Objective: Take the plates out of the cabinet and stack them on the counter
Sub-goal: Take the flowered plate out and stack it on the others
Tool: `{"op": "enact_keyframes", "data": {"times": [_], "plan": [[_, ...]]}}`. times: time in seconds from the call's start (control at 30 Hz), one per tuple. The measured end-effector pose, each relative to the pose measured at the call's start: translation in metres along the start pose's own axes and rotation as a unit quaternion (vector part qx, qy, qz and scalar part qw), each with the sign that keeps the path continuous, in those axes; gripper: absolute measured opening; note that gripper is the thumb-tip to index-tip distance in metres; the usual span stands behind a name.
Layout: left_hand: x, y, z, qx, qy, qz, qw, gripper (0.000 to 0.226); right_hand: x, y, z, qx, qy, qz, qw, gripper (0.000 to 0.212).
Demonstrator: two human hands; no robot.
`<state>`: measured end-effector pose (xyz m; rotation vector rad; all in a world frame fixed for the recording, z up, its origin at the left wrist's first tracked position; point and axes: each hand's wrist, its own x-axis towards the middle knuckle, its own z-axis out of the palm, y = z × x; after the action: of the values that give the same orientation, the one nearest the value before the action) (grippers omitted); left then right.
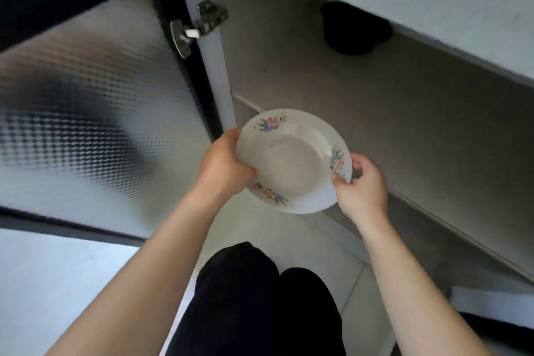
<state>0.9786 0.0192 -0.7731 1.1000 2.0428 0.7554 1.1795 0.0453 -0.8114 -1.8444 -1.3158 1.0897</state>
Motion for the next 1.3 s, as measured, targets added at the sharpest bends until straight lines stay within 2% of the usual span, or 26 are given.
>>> {"op": "enact_keyframes", "data": {"times": [0.1,0.27,0.47,0.7,0.9,1.13,1.3], "plan": [[-0.029,0.014,-0.038,0.029,0.011,-0.018,0.999,0.058,-0.042,-0.032,-0.001,-0.026,-0.011,0.007,1.0,0.033],[-0.099,0.041,-0.117,0.045,0.019,-0.103,0.993,0.064,-0.118,-0.094,-0.021,-0.015,-0.076,0.029,0.997,0.038],[-0.208,0.105,-0.209,0.013,0.04,-0.148,0.988,0.059,-0.204,-0.191,-0.088,-0.03,-0.139,-0.023,0.99,0.037],[-0.302,0.181,-0.277,-0.046,0.056,-0.118,0.99,0.063,-0.274,-0.275,-0.174,-0.024,-0.128,-0.056,0.99,0.042],[-0.342,0.212,-0.304,-0.121,0.062,-0.063,0.989,0.064,-0.312,-0.307,-0.219,0.007,-0.093,-0.085,0.992,0.038],[-0.366,0.207,-0.348,-0.211,0.061,-0.022,0.975,0.064,-0.357,-0.337,-0.218,0.037,-0.065,-0.107,0.991,0.039],[-0.388,0.178,-0.4,-0.246,0.093,-0.021,0.965,0.065,-0.394,-0.366,-0.183,0.047,-0.097,-0.138,0.985,0.037]]}}
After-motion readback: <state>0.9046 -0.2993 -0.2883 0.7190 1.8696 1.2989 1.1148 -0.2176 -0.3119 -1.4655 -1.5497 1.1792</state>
